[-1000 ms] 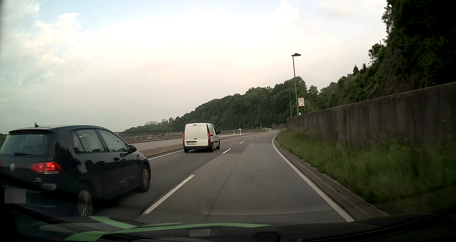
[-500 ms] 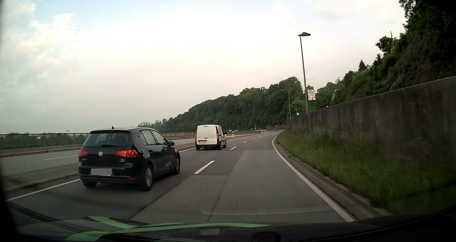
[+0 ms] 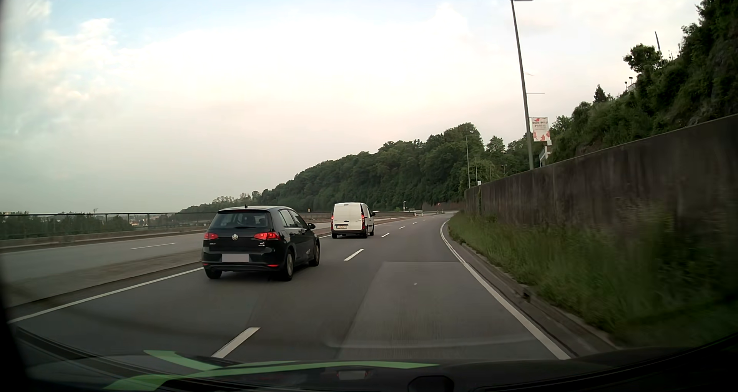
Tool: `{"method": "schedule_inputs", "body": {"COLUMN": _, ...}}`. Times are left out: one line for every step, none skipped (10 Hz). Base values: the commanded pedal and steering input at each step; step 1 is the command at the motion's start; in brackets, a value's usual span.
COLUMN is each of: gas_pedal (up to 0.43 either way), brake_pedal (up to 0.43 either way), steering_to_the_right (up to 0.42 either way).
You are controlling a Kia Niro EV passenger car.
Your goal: Follow the waypoints while adhering to traffic rules and regulations
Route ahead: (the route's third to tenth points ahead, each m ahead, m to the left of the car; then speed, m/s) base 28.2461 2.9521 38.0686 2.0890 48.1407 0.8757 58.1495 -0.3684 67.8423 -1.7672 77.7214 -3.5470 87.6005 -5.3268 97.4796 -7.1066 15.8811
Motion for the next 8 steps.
{"method": "schedule_inputs", "body": {"gas_pedal": 0.087, "brake_pedal": 0.0, "steering_to_the_right": 0.008}}
{"method": "schedule_inputs", "body": {"gas_pedal": 0.087, "brake_pedal": 0.0, "steering_to_the_right": 0.008}}
{"method": "schedule_inputs", "body": {"gas_pedal": 0.087, "brake_pedal": 0.0, "steering_to_the_right": 0.008}}
{"method": "schedule_inputs", "body": {"gas_pedal": 0.087, "brake_pedal": 0.0, "steering_to_the_right": 0.008}}
{"method": "schedule_inputs", "body": {"gas_pedal": 0.087, "brake_pedal": 0.0, "steering_to_the_right": 0.008}}
{"method": "schedule_inputs", "body": {"gas_pedal": 0.087, "brake_pedal": 0.0, "steering_to_the_right": 0.008}}
{"method": "schedule_inputs", "body": {"gas_pedal": 0.087, "brake_pedal": 0.0, "steering_to_the_right": 0.009}}
{"method": "schedule_inputs", "body": {"gas_pedal": 0.087, "brake_pedal": 0.0, "steering_to_the_right": 0.01}}
